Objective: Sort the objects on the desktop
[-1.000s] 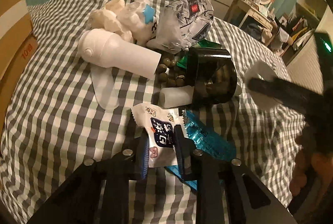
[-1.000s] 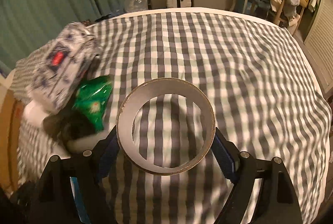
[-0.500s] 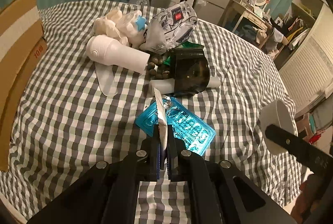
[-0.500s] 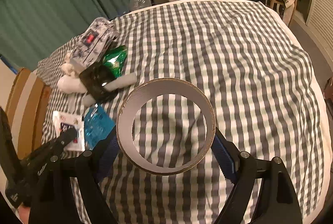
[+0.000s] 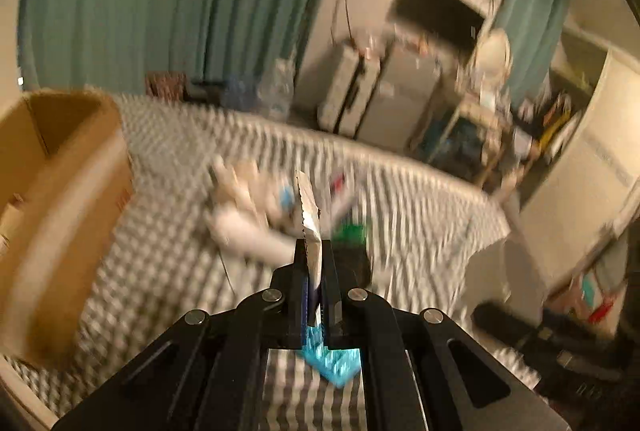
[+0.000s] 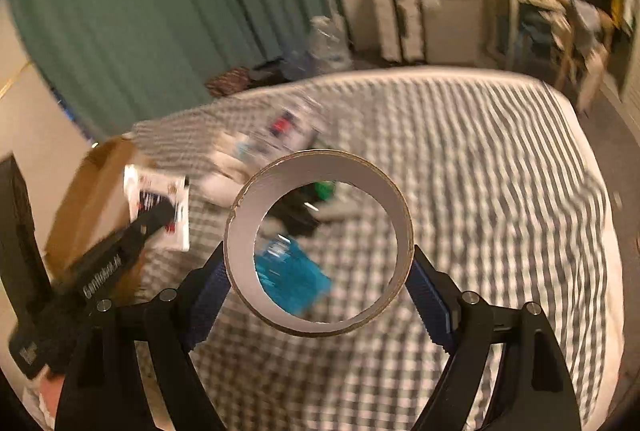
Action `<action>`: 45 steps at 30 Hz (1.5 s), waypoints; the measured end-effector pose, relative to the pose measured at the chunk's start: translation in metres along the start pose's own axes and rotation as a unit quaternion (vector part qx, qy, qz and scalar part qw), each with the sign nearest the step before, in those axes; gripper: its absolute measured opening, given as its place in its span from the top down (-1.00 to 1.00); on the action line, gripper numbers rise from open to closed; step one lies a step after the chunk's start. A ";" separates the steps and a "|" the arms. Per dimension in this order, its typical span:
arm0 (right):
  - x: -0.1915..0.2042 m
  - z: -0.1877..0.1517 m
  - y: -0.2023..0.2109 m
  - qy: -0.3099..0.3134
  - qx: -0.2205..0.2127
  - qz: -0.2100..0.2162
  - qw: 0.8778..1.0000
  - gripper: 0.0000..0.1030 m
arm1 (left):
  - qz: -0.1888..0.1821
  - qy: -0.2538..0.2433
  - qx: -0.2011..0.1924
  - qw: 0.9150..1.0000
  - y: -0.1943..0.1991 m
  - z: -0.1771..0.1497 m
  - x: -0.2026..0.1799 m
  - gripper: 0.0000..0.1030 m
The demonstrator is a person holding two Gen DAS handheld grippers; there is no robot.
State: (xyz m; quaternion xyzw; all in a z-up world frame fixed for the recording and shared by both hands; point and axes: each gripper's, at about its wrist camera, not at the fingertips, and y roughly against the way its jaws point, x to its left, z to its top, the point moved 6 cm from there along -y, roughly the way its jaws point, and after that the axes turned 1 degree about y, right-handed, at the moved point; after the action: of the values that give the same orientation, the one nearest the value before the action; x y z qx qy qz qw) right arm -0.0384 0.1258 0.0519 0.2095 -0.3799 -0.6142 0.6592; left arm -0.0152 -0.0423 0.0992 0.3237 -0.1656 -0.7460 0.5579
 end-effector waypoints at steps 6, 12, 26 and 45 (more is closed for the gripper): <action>0.099 0.047 0.017 0.058 -0.017 0.091 0.994 -0.61 | 0.078 0.026 -0.070 0.994 0.059 0.059 0.060 0.93; 0.222 0.078 -0.019 0.108 0.015 0.183 0.977 -0.61 | 0.183 0.092 -0.076 0.976 0.087 0.066 0.156 0.93; 0.334 0.085 -0.099 0.081 0.087 0.223 0.968 -0.85 | 0.280 0.177 -0.037 0.943 0.072 0.029 0.240 -1.00; -0.007 0.020 0.006 -0.006 -0.031 -0.051 0.998 -0.95 | 0.099 0.007 0.025 0.995 -0.021 -0.024 0.006 -1.00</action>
State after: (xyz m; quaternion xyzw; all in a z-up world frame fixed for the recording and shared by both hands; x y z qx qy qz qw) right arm -0.0495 0.1376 0.0665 0.2039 -0.3534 -0.6597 0.6311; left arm -0.0156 -0.0384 0.0672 0.3251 -0.2113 -0.6806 0.6217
